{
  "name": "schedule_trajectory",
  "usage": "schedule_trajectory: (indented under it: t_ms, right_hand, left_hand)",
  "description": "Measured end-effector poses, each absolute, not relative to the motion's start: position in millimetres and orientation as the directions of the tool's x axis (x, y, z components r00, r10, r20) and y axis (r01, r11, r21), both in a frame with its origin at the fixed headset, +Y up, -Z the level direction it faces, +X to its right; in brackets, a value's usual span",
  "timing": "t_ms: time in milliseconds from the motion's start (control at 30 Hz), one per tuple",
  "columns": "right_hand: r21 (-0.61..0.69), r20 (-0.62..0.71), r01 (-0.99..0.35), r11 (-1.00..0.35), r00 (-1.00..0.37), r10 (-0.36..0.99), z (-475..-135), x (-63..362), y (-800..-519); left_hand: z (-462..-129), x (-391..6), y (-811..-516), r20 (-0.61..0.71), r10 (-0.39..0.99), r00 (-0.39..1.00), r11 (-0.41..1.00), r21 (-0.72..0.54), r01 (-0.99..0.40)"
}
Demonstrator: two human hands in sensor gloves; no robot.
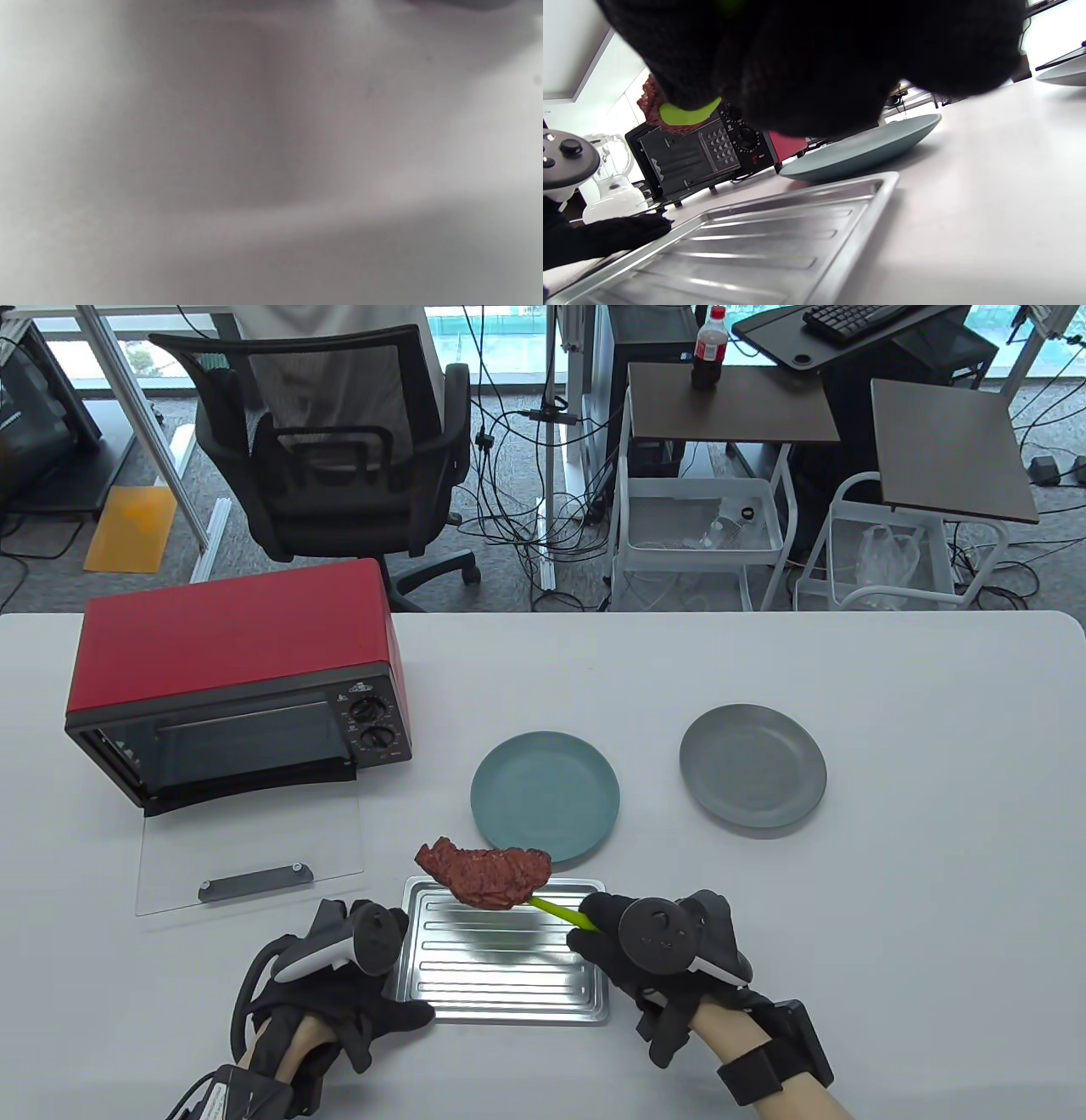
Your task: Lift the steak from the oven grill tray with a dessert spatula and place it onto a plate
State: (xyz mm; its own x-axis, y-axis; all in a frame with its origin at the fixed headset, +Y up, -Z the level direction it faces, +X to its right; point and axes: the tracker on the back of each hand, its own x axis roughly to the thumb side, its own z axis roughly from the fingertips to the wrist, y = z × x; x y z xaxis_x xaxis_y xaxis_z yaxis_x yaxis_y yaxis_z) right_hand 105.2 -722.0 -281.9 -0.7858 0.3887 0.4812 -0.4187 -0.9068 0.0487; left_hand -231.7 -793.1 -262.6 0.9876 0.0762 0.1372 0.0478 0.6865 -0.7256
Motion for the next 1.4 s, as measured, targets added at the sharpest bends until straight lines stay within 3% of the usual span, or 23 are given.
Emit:
schedule_trajectory:
  t_ms: [300, 733, 1400]
  right_hand:
    - [-0.033, 0.324, -0.448, -0.893, -0.85, 0.415, -295, 119, -718]
    - [-0.042, 0.155, -0.454, -0.89, -0.883, 0.443, -326, 123, -737]
    - [0.021, 0.059, -0.347, -0.938, -0.936, 0.348, -343, 122, -759]
  left_hand:
    - [-263, -232, -793, 0.137, 0.076, 0.988, 0.686, -0.726, 0.048]
    - [-263, -232, -793, 0.137, 0.076, 0.988, 0.686, -0.726, 0.048]
    - [-263, -231, -793, 0.141, 0.074, 0.987, 0.683, -0.728, 0.053]
